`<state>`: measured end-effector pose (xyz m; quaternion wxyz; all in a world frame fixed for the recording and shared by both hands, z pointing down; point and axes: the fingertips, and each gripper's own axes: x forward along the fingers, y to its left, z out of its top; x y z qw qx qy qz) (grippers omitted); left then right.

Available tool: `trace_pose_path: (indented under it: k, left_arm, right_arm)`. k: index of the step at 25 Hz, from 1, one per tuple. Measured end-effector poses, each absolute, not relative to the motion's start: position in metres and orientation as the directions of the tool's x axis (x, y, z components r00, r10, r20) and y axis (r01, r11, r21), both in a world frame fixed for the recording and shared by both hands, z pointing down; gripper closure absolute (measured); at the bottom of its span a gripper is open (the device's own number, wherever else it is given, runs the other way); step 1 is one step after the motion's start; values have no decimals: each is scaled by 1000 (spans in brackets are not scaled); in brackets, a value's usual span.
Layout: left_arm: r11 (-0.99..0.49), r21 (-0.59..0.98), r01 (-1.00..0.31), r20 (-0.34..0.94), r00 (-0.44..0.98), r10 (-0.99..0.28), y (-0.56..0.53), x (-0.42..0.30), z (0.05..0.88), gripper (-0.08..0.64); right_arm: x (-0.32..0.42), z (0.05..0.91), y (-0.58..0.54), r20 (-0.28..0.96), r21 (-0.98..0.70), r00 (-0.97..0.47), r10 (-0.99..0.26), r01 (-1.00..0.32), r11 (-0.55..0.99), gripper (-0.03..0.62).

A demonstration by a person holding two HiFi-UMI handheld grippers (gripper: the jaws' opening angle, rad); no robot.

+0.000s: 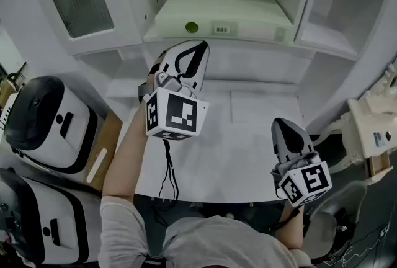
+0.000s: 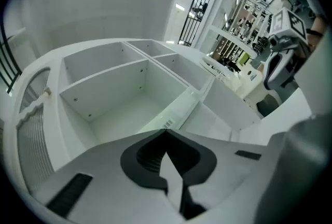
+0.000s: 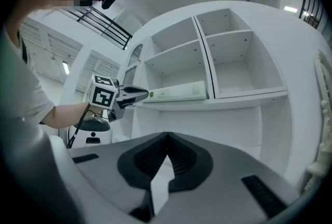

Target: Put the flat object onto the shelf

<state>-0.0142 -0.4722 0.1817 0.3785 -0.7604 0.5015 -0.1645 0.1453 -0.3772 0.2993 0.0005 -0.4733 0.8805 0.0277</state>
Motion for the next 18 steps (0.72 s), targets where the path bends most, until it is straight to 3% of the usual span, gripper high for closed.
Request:
trace_pose_path:
  k: [18]
  left_arm:
    - [-295, -471, -831, -141, 401, -905, -375, -42, 255, 546]
  right_arm:
    - [86, 310, -363, 9, 61, -712, -702, -701, 711, 583]
